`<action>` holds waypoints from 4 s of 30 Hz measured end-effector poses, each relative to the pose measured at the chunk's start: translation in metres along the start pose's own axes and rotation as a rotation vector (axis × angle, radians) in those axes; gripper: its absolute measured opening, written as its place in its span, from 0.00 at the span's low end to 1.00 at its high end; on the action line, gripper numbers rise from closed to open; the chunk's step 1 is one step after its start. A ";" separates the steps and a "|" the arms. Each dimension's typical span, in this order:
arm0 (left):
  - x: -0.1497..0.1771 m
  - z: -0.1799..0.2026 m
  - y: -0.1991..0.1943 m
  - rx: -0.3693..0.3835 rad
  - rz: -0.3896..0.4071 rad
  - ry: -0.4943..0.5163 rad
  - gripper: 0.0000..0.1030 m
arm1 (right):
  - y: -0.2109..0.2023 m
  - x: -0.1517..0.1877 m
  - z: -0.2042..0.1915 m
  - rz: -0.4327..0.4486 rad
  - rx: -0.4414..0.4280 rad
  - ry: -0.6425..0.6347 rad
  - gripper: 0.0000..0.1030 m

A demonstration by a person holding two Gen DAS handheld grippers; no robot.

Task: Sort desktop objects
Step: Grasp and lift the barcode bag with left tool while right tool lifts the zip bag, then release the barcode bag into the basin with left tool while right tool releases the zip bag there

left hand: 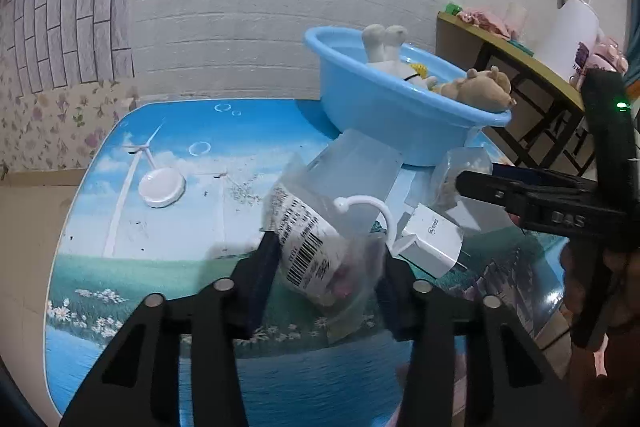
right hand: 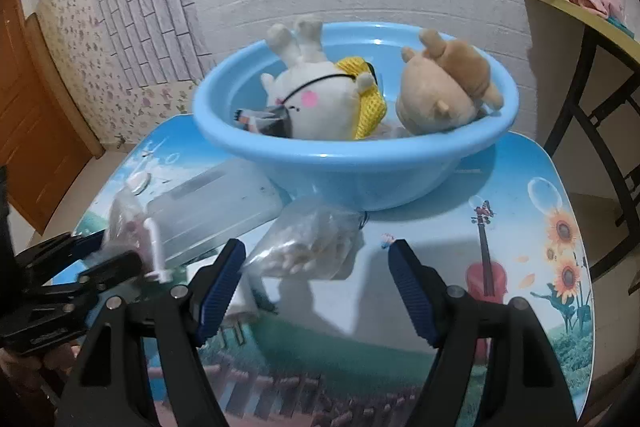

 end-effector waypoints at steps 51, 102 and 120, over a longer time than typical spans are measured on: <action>0.027 -0.004 -0.050 -0.129 -0.027 0.032 0.53 | -0.070 0.057 0.041 -0.007 -0.021 0.015 0.57; -0.083 0.064 0.007 0.056 0.141 0.134 0.33 | -0.079 -0.040 0.017 0.290 -0.159 0.020 0.28; -0.107 0.081 0.080 0.088 0.096 0.189 0.57 | -0.006 -0.078 0.034 0.290 -0.154 -0.001 0.35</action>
Point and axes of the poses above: each gripper's, at about its wrist camera, not at the fingertips, and y roughly the way its jaws point, z to its right, x to its underside, the point moved 2 cm from there along y, roughly the way its jaws point, and after that the axes turned 12 degrees about z, right-handed, at the moved point
